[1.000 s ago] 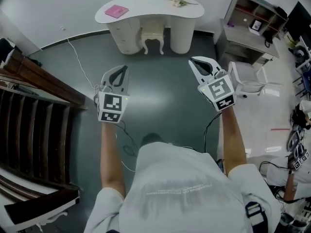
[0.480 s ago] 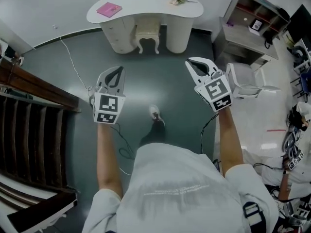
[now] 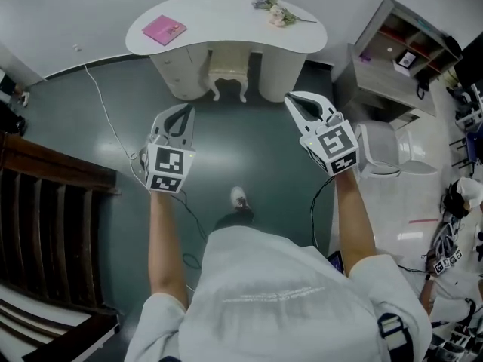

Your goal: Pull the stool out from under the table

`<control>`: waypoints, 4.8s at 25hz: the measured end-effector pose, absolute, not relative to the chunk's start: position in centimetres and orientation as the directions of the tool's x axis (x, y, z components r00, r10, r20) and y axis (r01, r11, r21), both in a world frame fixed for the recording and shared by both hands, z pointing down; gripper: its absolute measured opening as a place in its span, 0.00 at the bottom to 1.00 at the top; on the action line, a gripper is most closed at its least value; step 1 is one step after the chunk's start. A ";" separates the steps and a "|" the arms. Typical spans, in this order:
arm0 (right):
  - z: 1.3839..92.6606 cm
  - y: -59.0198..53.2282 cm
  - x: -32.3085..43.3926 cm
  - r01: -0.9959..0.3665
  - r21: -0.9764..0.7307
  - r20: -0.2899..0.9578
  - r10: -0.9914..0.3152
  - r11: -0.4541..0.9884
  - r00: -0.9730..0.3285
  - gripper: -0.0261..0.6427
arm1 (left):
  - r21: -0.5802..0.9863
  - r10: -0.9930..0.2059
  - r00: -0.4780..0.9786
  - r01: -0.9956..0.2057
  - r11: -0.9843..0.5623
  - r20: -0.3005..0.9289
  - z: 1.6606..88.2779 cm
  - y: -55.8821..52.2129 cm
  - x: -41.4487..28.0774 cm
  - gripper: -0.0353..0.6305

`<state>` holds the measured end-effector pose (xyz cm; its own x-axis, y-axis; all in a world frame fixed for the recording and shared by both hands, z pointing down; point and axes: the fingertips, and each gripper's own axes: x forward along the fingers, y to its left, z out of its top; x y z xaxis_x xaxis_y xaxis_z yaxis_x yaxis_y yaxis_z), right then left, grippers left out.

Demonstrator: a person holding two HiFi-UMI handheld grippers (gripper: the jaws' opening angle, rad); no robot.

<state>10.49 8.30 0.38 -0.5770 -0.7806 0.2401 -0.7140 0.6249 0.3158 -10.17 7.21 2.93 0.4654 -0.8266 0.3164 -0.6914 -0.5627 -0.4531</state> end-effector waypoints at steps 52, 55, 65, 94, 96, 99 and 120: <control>45.9 -42.4 8.2 -0.803 -0.065 0.561 -0.644 0.592 -0.520 0.18 | -0.095 -0.625 0.382 -0.800 -0.593 0.681 46.4 -42.8 -12.4 0.09; 49.8 -43.4 8.8 -0.816 -0.076 0.577 -0.642 0.574 -0.505 0.21 | -0.071 -0.603 0.392 -0.798 -0.599 0.695 50.7 -44.5 -12.2 0.22; 62.5 -46.0 8.8 -0.794 -0.064 0.627 -0.595 0.605 -0.503 0.40 | -0.031 -0.574 0.425 -0.785 -0.619 0.700 62.6 -48.5 -12.0 0.34; 80.1 -51.5 8.4 -0.775 -0.040 0.690 -0.544 0.630 -0.477 0.41 | 0.034 -0.532 0.436 -0.796 -0.605 0.726 79.3 -55.2 -12.6 0.44; 80.1 -51.3 8.4 -0.780 -0.036 0.693 -0.546 0.625 -0.471 0.41 | 0.025 -0.533 0.426 -0.797 -0.603 0.731 79.2 -54.9 -12.7 0.41; 80.1 -50.8 8.5 -0.780 -0.033 0.708 -0.536 0.625 -0.460 0.40 | 0.035 -0.517 0.426 -0.796 -0.605 0.743 79.4 -54.2 -12.8 0.41; 79.7 -36.6 8.9 -0.805 -0.045 0.849 -0.403 0.591 -0.343 0.37 | 0.170 -0.376 0.473 -0.772 -0.612 0.797 79.0 -39.4 -13.0 0.38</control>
